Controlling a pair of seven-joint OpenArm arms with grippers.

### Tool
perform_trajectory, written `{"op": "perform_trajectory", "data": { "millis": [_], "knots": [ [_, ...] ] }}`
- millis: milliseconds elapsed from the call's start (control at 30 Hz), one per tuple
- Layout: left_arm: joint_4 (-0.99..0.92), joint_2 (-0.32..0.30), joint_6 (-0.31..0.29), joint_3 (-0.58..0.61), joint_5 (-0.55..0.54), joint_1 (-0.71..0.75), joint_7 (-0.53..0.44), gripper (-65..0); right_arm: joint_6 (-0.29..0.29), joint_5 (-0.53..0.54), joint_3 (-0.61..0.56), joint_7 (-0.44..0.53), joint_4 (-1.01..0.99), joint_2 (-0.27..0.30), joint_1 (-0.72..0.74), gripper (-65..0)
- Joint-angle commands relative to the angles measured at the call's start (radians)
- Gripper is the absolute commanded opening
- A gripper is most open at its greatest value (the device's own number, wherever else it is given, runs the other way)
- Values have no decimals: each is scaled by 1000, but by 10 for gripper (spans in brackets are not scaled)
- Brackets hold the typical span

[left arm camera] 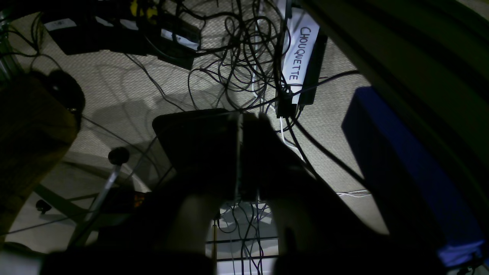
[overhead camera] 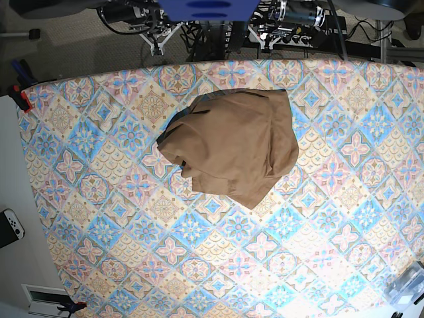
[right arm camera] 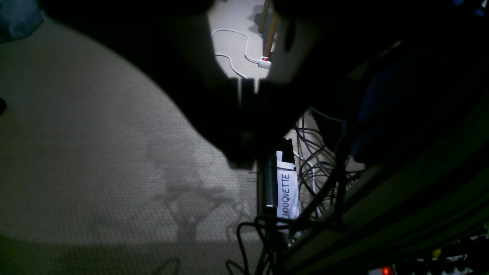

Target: Layout the t-shirt on the table in an organized manner, then fold the t-shirt properly

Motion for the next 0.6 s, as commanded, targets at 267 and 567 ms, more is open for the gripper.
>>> {"op": "perform_trajectory", "data": {
  "millis": [267,567],
  "knots": [
    [-1,6,-1,3,1,-1,3,-650,0,-3,-4,5,0,1,3,-647],
    [-1,0,-1,3,2,1,3,-650,0,-3,4,5,0,1,3,-647]
  ]
}}
